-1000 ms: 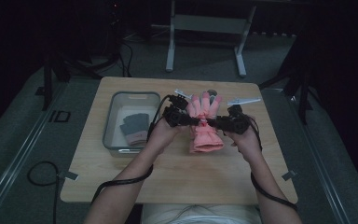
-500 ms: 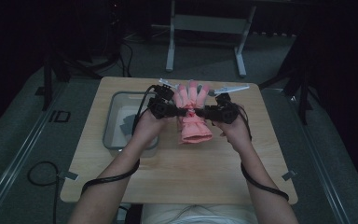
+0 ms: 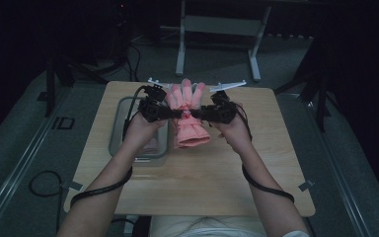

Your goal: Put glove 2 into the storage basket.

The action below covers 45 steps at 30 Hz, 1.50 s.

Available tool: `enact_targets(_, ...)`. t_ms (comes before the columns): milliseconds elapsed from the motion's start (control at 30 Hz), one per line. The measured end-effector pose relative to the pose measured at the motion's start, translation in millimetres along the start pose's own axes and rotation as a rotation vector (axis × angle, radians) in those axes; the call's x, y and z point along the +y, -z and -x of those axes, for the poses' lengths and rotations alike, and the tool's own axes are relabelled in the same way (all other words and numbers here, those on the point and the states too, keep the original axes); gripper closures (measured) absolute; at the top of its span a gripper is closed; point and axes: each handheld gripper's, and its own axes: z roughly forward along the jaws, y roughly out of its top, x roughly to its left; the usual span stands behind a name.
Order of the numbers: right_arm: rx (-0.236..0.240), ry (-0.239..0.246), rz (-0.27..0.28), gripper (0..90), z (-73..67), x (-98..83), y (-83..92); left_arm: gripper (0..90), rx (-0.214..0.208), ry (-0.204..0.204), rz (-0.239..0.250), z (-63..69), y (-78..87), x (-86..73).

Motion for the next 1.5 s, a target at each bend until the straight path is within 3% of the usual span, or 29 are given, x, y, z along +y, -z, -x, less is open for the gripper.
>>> enact_targets(967,0.081,0.048,-0.054,66.3,-45.2,39.6,-76.5,74.3,0.108,0.092,0.001,-58.1,56.4,-30.3)
enact_targets(1033,0.097,0.056,-0.066,66.3,-50.1,44.1,-89.1,74.3,0.119,0.109,0.001,-67.9,61.9,-36.1)
enact_targets(1333,0.122,0.069,-0.115,66.3,-52.2,51.9,-117.4,74.3,0.127,0.173,0.015,-90.0,61.3,-49.0)
enact_targets(1500,0.112,0.074,-0.153,66.3,-47.9,52.1,-134.6,74.3,0.119,0.212,0.018,-104.4,50.1,-56.7)
